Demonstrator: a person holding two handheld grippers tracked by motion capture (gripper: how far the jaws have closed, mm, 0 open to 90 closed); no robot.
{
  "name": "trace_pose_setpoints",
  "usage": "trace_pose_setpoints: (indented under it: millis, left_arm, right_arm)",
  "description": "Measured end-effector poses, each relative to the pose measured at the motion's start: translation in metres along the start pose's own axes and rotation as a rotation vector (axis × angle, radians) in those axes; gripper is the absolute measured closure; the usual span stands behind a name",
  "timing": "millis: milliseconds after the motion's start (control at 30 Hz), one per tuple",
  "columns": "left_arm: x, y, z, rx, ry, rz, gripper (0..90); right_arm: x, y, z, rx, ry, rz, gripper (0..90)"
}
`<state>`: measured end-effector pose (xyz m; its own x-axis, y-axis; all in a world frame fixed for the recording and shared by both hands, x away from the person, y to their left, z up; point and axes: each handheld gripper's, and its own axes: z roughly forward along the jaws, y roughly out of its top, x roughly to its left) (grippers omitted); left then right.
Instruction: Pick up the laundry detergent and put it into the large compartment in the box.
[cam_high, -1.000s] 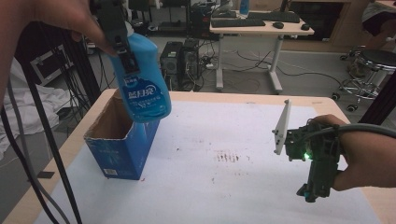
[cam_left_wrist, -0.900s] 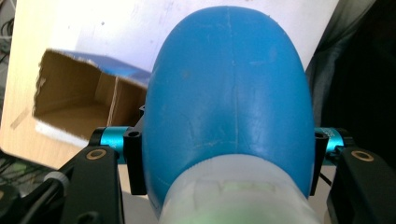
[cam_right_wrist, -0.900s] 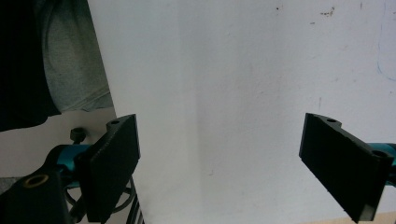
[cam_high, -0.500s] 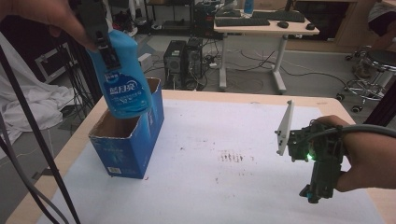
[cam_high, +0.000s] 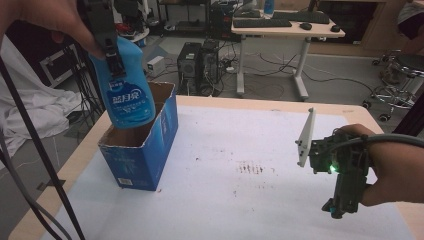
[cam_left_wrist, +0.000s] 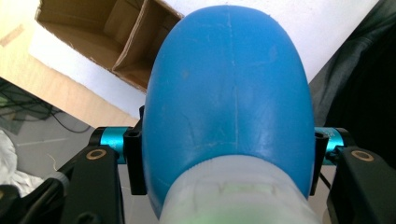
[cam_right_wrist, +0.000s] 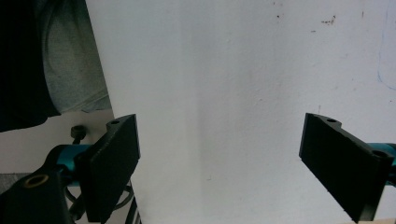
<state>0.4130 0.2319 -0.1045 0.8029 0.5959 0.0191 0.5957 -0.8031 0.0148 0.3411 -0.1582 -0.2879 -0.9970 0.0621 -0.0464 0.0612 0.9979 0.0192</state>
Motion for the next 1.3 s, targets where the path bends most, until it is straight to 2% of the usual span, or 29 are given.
trace_pose_setpoints:
  millis: [133,200,433,700,833,867,1000,1067,1300]
  left_arm:
    - [0.004,-0.001,0.004,0.003,-0.019,-0.046,38.5]
    - [0.005,-0.001,0.004,0.004,-0.019,-0.050,38.4]
    - [0.008,0.000,0.013,0.033,-0.019,-0.117,38.4]
    - [0.010,0.001,0.029,0.053,-0.028,-0.145,38.4]
    - [0.011,0.001,0.035,0.074,-0.018,-0.148,38.4]
    - [0.013,0.001,0.040,0.077,-0.017,-0.164,38.5]
    - [0.015,0.001,0.049,0.076,-0.021,-0.175,38.4]
    - [0.018,0.002,0.059,0.070,-0.027,-0.197,38.4]
    - [0.020,0.005,0.080,0.082,-0.024,-0.206,38.4]
  right_arm:
    - [0.000,0.000,0.000,0.000,-0.001,-0.003,11.5]
    - [0.000,0.000,0.000,-0.001,-0.001,-0.003,11.5]
    - [0.000,0.000,-0.001,0.000,-0.004,0.002,11.5]
    - [0.000,0.001,-0.001,0.000,-0.004,-0.006,11.5]
    - [0.000,0.001,-0.001,0.001,-0.003,-0.005,11.5]
    - [0.001,0.001,-0.001,0.002,-0.003,-0.001,11.5]
    - [0.001,0.001,-0.001,0.002,0.000,-0.002,11.5]
    - [0.001,0.001,-0.001,0.003,-0.002,0.002,11.5]
    - [0.001,0.002,-0.001,0.001,-0.003,-0.002,11.5]
